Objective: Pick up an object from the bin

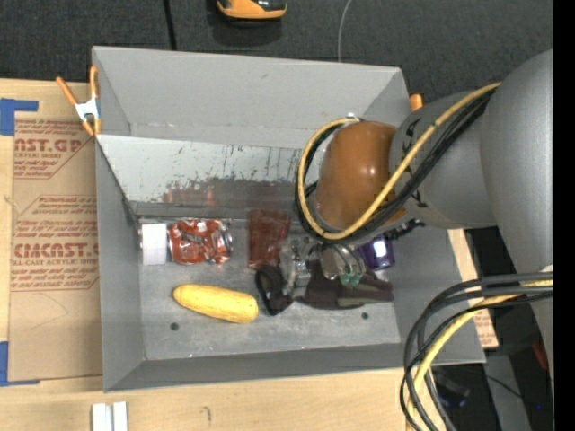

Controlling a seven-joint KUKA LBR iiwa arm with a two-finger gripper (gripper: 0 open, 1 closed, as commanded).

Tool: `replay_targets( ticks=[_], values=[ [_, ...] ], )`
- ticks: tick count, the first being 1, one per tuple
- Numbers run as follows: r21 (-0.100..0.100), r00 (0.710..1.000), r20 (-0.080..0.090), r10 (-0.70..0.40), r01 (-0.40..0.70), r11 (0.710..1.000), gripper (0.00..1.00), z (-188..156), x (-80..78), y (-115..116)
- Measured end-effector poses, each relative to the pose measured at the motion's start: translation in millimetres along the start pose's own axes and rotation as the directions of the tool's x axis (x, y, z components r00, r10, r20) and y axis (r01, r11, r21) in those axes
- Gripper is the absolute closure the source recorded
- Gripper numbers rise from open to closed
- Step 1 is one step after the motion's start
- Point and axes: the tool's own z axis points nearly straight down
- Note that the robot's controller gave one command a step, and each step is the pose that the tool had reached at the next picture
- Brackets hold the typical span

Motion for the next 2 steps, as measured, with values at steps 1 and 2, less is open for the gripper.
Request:
replay_targets(
  ticks=[1, 2],
  values=[
    [-0.004, 1.0, -0.01, 0.012, -0.012, 1.0, 1.0, -46.3, 0.6, 6.5],
    [-0.005, 0.999, -0.003, -0.041, 0.041, 0.999, 1.0, -115.2, -5.7, -14.1]
  ],
)
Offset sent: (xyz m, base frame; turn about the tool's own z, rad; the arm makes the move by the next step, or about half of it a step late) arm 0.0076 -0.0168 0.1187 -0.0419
